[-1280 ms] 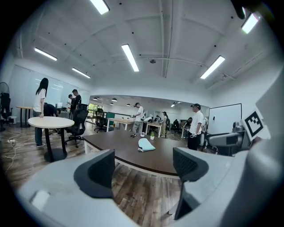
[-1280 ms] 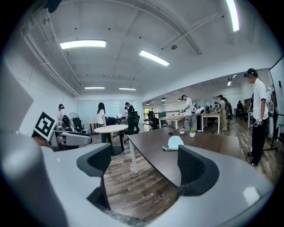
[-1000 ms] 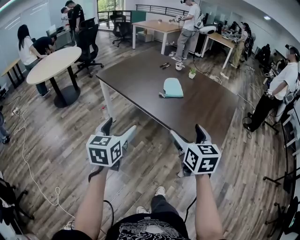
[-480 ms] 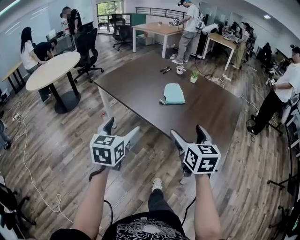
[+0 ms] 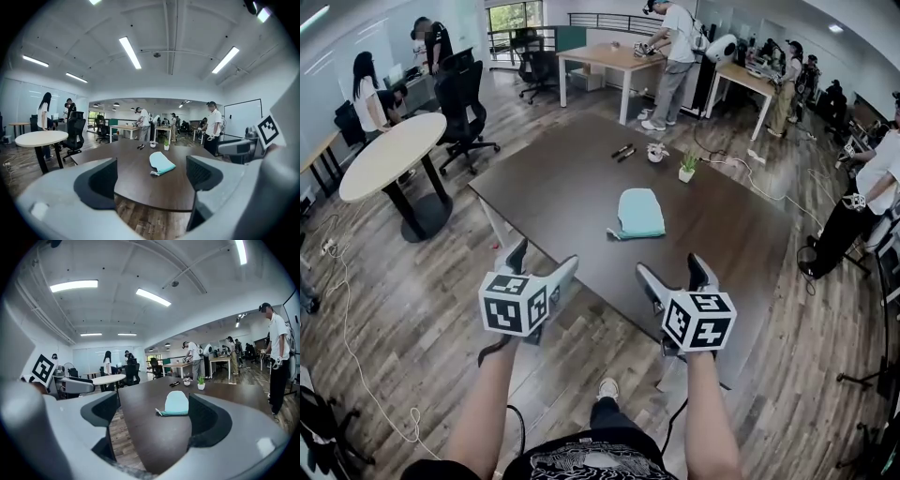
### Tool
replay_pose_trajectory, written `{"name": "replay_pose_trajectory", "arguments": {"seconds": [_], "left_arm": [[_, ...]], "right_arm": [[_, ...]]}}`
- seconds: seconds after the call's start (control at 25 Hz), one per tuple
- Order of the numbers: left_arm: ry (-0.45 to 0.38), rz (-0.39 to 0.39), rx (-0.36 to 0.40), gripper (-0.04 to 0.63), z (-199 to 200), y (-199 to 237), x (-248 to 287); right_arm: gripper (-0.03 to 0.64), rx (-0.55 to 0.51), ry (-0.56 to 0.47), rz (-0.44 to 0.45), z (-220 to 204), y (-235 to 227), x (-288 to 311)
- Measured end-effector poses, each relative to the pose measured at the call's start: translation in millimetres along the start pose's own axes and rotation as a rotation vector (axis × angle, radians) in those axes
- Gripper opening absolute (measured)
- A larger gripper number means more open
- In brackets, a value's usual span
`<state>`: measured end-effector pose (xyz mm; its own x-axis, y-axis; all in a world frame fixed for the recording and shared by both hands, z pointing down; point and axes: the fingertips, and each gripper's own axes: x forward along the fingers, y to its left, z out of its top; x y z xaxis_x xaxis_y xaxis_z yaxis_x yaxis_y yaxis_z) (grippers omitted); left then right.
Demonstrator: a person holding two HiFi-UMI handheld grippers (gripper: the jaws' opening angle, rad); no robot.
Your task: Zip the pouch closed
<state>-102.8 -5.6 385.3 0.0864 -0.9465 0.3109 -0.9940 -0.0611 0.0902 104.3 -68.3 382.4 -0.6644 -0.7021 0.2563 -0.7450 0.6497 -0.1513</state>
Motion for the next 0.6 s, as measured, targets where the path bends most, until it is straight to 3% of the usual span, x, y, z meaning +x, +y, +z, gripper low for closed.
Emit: {"name": "replay_pose_trajectory", "arguments": {"seconds": [0.6], "left_arm": [[0.021,-0.011,-0.008,0.465,42.7,12.2,142.1]], "right_arm": [[0.465,0.018,0.028,-0.026,35.2,-95.9,106.3]]}}
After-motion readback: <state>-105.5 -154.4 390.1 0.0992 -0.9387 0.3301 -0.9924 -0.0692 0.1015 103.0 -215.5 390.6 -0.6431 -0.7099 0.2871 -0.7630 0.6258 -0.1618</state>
